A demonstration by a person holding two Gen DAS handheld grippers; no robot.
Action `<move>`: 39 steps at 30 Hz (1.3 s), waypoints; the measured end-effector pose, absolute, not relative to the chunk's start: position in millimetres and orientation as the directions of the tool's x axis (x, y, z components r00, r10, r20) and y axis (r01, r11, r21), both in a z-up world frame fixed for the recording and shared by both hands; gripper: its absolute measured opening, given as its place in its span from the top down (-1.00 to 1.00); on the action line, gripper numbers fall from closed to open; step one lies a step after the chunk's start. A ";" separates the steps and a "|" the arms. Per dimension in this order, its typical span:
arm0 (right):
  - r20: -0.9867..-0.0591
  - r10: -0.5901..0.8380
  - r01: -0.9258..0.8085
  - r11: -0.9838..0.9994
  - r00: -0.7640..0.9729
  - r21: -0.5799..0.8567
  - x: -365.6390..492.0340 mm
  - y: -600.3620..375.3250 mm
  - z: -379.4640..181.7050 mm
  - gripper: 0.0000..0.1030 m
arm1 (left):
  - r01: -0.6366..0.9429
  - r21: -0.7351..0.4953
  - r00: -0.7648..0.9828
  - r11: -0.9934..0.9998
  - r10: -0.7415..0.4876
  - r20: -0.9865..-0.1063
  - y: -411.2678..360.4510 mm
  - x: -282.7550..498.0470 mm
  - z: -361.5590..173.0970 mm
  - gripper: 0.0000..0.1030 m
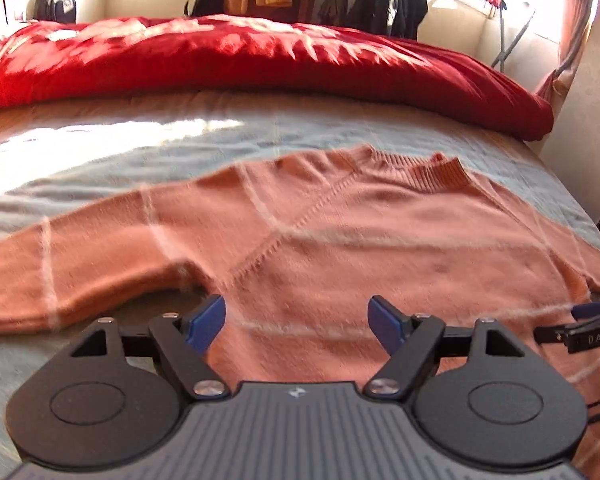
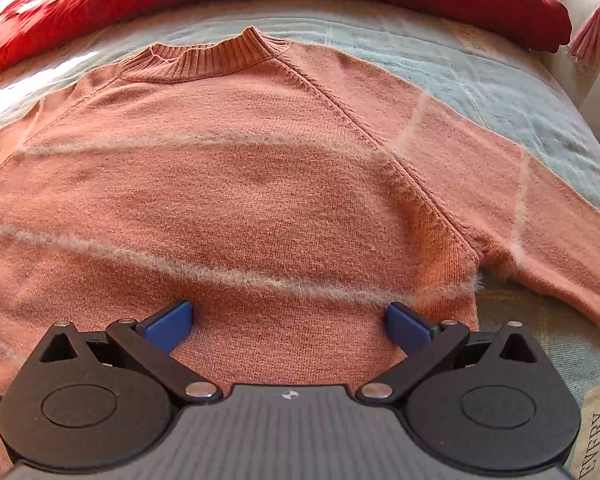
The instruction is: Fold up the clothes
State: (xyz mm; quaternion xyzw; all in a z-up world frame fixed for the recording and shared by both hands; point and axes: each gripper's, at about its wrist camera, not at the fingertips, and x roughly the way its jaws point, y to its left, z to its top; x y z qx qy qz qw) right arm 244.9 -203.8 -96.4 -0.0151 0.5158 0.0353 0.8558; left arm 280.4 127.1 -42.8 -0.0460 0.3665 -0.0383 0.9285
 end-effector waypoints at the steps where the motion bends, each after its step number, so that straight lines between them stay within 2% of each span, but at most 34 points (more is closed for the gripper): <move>1: -0.884 0.033 -0.066 0.998 0.466 0.003 245.1 -201.9 -97.1 -1.00 | 0.019 -0.109 0.743 0.994 -0.087 -0.663 137.1 292.3 -41.7 -0.52; 2: -0.884 0.022 -0.055 0.998 0.467 -0.004 244.9 -200.0 -98.0 -1.00 | 0.003 -0.118 0.756 0.993 -0.079 -0.650 147.7 306.3 -44.4 -0.52; 6: -0.884 -0.016 -0.012 1.000 0.468 -0.025 246.3 -193.9 -99.2 -1.00 | 0.055 -0.225 0.696 0.973 -0.198 -0.690 171.6 343.5 -74.5 -0.51; 8: -0.883 -0.025 -0.002 1.000 0.468 -0.029 246.0 -192.6 -99.3 -1.00 | 0.025 -0.187 0.646 0.982 -0.159 -0.747 173.9 341.6 -88.6 -0.49; 12: -0.879 -0.028 0.006 1.000 0.476 -0.028 244.4 -190.7 -99.9 -1.00 | 0.118 -0.131 0.618 0.984 -0.176 -0.766 176.2 305.2 -96.7 -0.54; 16: -0.865 0.006 0.008 1.000 0.502 0.011 249.4 -175.8 -85.1 -1.00 | 0.137 -0.133 0.605 0.982 -0.189 -0.774 186.1 300.5 -80.4 -0.53; 19: -0.853 0.030 0.009 0.999 0.520 0.041 253.2 -164.6 -74.0 -1.00 | 0.150 -0.153 0.653 0.977 -0.214 -0.726 191.2 312.5 -66.5 -0.55; 23: -0.836 0.062 0.009 0.997 0.545 0.080 258.3 -149.6 -59.2 -1.00 | 0.072 -0.167 0.649 0.983 -0.173 -0.741 205.6 331.2 -79.9 -0.55; 26: -0.818 0.146 -0.052 0.989 0.556 0.141 266.3 -124.0 -48.5 -1.00 | -0.041 -0.265 0.655 0.963 -0.175 -0.735 240.4 319.4 -92.7 -0.54; 30: -0.813 0.227 -0.119 0.974 0.536 0.193 273.1 -91.9 -48.2 -1.00 | -0.113 -0.366 0.669 0.924 -0.201 -0.716 288.7 289.5 -93.0 -0.54; 34: -0.854 0.241 -0.109 0.970 0.462 0.215 272.9 -73.1 -62.2 -1.00 | -0.203 -0.377 0.667 0.904 -0.154 -0.729 324.4 282.5 -81.5 -0.54; 39: -0.854 0.265 -0.162 0.963 0.447 0.214 267.1 -47.7 -65.5 -1.00 | -0.277 -0.386 0.681 0.880 -0.104 -0.725 358.8 295.6 -77.5 -0.55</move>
